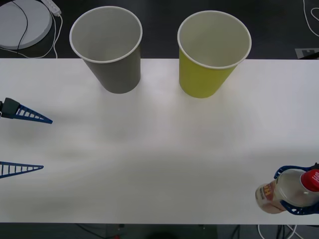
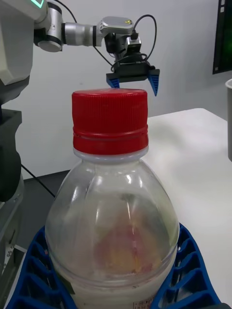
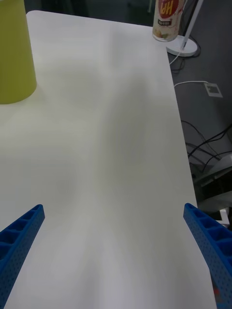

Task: Put the can into the green bin and the plastic bottle into the gray bin

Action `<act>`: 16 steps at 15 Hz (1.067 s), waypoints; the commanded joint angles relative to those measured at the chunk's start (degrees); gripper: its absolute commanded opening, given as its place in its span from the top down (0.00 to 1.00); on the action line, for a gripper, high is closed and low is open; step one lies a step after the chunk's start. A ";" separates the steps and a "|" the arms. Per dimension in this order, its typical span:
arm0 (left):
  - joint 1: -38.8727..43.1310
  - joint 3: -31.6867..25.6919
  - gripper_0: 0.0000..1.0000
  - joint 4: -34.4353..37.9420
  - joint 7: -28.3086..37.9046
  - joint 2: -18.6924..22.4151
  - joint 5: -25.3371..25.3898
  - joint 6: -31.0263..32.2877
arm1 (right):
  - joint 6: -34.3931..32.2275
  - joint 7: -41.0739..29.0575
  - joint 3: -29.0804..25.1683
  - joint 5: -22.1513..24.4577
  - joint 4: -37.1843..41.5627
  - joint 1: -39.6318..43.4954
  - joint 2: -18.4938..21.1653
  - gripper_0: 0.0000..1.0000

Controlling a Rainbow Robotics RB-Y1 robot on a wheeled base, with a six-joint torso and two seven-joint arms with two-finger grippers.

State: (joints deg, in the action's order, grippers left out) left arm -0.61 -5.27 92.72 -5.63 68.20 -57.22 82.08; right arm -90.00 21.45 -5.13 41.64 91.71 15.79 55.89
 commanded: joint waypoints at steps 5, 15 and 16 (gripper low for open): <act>0.00 0.00 0.00 0.00 0.00 0.00 0.00 0.01 | 1.59 -10.90 -7.26 0.02 6.11 0.38 0.01 1.00; 0.00 0.00 0.00 0.00 0.00 0.00 0.00 0.01 | 19.52 -30.50 -17.37 2.74 27.65 7.50 0.01 1.00; 0.00 0.00 0.00 0.00 0.00 0.00 0.00 0.01 | 21.45 -33.40 -18.25 3.97 29.84 7.59 0.09 1.00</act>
State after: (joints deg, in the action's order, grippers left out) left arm -0.61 -5.27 92.72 -5.62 68.20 -57.22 82.09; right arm -69.94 -9.92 -22.76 44.69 119.99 23.32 55.93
